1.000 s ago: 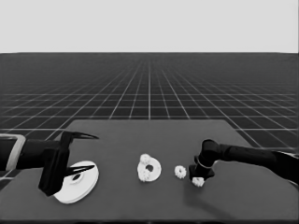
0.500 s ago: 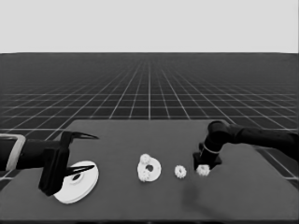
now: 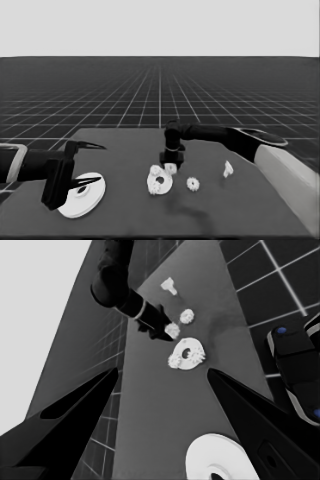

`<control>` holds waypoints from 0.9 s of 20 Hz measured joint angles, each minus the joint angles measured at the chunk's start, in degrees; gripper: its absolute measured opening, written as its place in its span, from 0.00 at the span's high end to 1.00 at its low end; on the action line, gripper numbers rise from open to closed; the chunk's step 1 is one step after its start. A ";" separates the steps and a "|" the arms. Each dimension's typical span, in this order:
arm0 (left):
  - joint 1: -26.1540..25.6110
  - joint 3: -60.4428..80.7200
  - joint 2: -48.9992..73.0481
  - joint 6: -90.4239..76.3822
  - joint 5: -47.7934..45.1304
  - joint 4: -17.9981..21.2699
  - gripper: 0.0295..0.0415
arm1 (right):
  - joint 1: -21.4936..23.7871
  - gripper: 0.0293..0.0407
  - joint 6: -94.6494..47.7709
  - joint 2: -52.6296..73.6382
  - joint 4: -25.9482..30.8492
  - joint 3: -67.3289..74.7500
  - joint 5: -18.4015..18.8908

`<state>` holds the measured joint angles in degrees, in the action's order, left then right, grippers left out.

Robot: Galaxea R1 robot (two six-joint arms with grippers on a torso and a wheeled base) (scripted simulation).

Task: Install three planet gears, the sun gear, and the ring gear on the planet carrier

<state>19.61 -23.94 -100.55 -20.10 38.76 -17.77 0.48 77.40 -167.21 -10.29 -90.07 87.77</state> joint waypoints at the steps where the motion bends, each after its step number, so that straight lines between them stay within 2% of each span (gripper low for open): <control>1: 0.00 0.00 0.00 0.00 0.00 0.00 0.25 | -3.41 0.83 -1.13 -0.54 -3.57 -1.83 -1.03; 2: 0.00 0.00 0.00 0.00 0.00 0.00 0.25 | -5.86 0.83 -2.01 -0.97 -5.60 -3.35 -1.81; 4: 0.00 0.00 0.00 0.00 0.00 0.00 0.25 | -7.92 0.83 -3.03 -1.50 -7.39 -5.15 -2.71; 10: 0.00 0.00 0.00 0.00 0.00 0.00 0.25 | -8.79 0.83 -3.56 -1.79 -8.26 -6.12 -3.21; 11: 0.00 0.00 0.00 0.00 0.00 0.00 0.25 | -8.81 0.55 -3.57 -1.80 -8.27 -6.13 -3.22; 12: 0.00 0.00 0.00 0.00 0.00 0.00 0.25 | -8.81 0.31 -3.57 -1.80 -8.28 -6.14 -3.23; 13: 0.00 0.00 0.00 0.00 0.00 0.00 0.25 | -8.82 0.23 -3.58 -1.80 -8.29 -6.15 -3.24; 14: 0.00 0.00 0.00 0.00 0.00 0.00 0.25 | -8.82 0.20 -3.58 -1.80 -8.29 -6.15 -3.24; 18: 0.00 0.00 0.00 0.00 0.00 0.00 0.25 | -8.82 0.19 -3.58 -1.80 -8.30 -6.16 -3.24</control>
<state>19.61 -23.94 -100.55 -20.10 38.76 -17.77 -8.34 73.82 -169.01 -18.59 -96.23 84.53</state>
